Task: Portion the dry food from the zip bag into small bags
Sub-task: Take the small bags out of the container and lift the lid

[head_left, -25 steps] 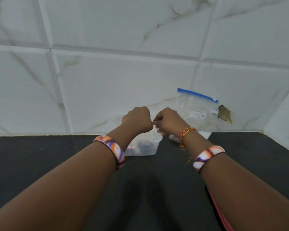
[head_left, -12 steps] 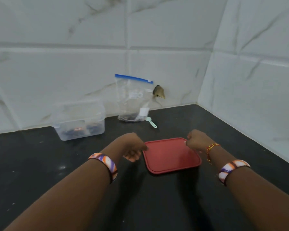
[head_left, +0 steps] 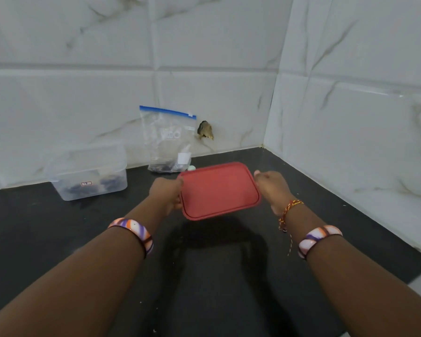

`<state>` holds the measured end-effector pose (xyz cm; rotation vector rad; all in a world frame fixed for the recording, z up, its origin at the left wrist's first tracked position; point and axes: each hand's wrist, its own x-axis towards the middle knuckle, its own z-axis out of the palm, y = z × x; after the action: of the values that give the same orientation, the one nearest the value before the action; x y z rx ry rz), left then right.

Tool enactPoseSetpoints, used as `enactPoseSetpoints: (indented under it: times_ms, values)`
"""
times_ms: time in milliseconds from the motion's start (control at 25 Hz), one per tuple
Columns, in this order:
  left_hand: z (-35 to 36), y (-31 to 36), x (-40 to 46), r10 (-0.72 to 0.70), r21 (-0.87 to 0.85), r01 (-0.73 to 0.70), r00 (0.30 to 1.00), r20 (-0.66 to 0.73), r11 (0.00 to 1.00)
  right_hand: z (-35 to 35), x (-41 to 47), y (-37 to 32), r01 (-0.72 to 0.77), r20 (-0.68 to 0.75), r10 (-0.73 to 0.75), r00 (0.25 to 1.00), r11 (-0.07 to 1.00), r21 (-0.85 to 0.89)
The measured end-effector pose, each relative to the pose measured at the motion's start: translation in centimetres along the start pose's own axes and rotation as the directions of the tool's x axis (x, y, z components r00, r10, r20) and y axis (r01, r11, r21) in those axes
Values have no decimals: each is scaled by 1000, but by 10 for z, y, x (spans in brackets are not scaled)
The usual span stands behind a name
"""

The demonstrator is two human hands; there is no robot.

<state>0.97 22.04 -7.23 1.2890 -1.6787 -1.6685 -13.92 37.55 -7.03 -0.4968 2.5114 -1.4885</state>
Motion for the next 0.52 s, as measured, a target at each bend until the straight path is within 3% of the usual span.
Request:
enactPoseSetpoints:
  times_ms: [120, 240, 360, 520]
  values:
    - [-16, 24, 1, -23, -340, 8, 999, -41, 940, -1, -1, -35, -22, -32, 35, 999, 934, 356]
    - [-42, 47, -6, -11, -541, -59, 992, -126, 839, 6, -11, -68, -137, 94, 100, 991, 712, 689]
    - [-75, 58, -4, 26, -512, -135, 976, -214, 848, 28, -21, -93, -164, 160, 66, 985, 651, 741]
    - [-124, 56, 12, 53, -313, -145, 957, -284, 939, 78, -29, -119, -82, 161, -25, 987, 776, 626]
